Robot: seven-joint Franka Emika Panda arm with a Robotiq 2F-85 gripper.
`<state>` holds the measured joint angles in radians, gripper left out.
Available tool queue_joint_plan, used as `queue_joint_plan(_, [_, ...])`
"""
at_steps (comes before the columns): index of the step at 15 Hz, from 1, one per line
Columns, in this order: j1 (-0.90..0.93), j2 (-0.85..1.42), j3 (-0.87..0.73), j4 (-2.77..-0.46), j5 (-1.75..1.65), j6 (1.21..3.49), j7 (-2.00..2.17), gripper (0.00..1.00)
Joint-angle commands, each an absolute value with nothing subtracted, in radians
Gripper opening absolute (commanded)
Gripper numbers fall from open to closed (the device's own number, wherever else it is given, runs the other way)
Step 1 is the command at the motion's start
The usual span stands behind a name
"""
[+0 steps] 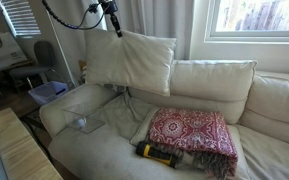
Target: Pick up the pillow on the far left corner side of the couch and put it on the red patterned blanket
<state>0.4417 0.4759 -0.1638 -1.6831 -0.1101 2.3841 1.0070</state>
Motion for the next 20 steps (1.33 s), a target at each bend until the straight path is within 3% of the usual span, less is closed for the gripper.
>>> queue_joint_plan(1, [0.396, 0.464, -0.111, -1.692, -0.144, 2.380, 1.029, 0.12])
queue_joint_plan(4, [0.396, 0.459, -0.111, -1.706, -0.144, 2.386, 1.034, 0.12])
queue_joint_plan(5, [0.419, 0.457, -0.152, -1.713, -0.215, 2.382, 1.073, 0.03])
queue_joint_plan(13, [0.394, 0.336, -0.229, -1.888, -0.539, 2.342, 1.251, 0.03])
queue_joint_plan(20, [0.271, 0.231, -0.191, -2.053, -0.845, 2.360, 1.250, 0.03])
